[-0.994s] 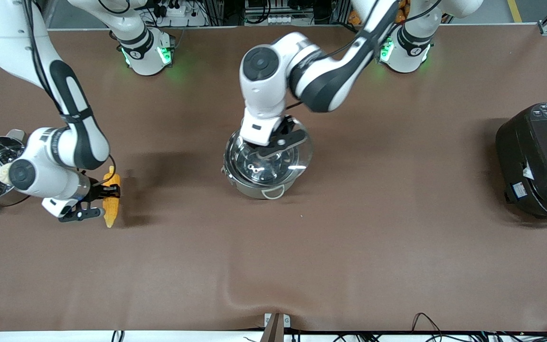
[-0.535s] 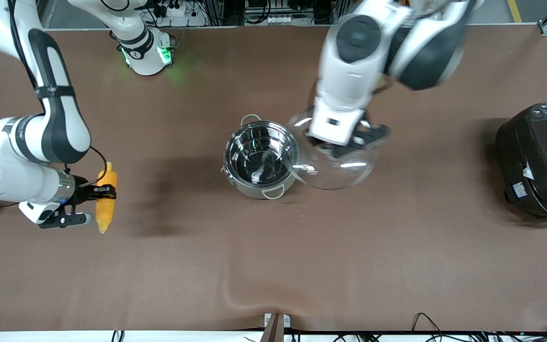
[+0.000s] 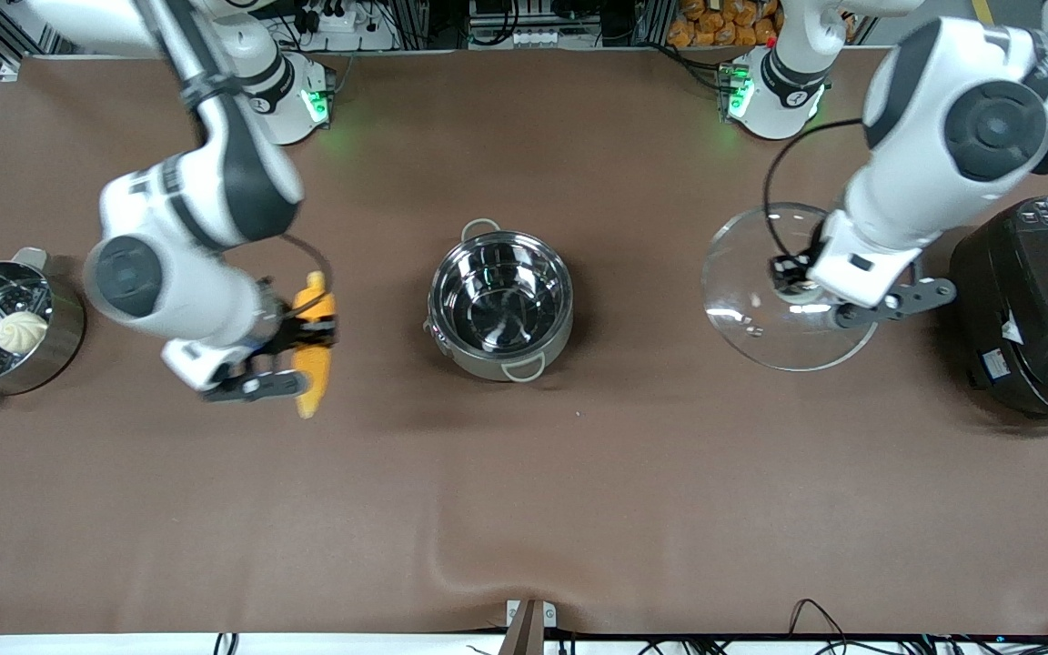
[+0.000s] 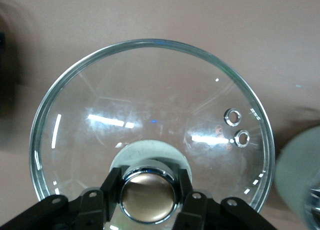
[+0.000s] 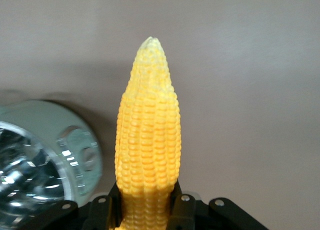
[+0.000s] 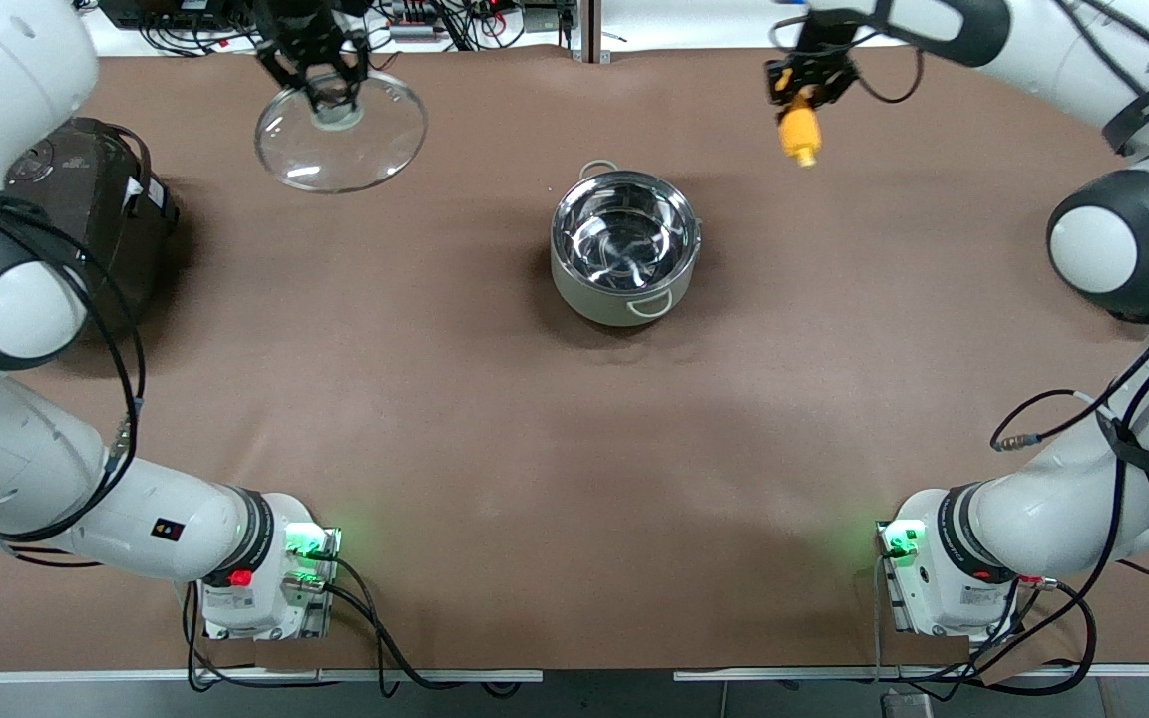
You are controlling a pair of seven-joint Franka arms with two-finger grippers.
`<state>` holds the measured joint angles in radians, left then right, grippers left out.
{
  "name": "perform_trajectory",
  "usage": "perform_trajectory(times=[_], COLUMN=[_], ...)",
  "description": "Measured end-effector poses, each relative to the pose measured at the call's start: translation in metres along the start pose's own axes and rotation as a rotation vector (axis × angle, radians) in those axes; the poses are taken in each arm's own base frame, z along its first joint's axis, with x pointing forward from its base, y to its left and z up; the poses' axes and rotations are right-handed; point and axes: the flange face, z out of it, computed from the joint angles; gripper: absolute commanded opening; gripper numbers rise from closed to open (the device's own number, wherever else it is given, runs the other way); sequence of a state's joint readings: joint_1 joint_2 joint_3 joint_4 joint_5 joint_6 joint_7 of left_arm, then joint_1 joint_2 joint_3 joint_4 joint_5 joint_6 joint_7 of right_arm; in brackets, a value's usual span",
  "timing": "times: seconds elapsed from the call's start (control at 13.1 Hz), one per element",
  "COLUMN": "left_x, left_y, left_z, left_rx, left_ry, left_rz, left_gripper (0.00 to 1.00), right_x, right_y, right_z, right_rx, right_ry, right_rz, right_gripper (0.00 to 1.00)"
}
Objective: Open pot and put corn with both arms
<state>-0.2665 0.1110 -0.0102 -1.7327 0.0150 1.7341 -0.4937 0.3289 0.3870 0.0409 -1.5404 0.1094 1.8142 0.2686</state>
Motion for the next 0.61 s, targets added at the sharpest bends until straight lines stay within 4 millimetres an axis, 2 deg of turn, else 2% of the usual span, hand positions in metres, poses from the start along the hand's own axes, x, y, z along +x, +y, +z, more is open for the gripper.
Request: perform_trajectory(times=[0.15,0.31,0.38,0.61], left_x=[0.005,-0.003,-0.009,-0.028], left_y=[-0.043,-0.075,-0.082,-0.083], left_z=[0.050,0.104,0.125,0.178], left_rx=[-0.018,-0.021,-0.020,-0.032], left_ry=[0.020,0.016,0.012,0.041], left_rz=[0.019,0.023,0.022,0.031], left_gripper=[0.00,0.00,0.00,0.00], right_x=[-0.020,-0.036,-0.041,-0.054], right_y=[-0.058,-0.101,-0.118,-0.163], right_z=[0.008,0.017,0.024,0.056], right_rx=[-0.011,-0.015,-0.014,-0.007], right_ry=[0.002,0.014,0.021,0.044], right_rz=[0.019,0.027,0.030,0.054], right_gripper=[0.18,0.18,0.18,0.20])
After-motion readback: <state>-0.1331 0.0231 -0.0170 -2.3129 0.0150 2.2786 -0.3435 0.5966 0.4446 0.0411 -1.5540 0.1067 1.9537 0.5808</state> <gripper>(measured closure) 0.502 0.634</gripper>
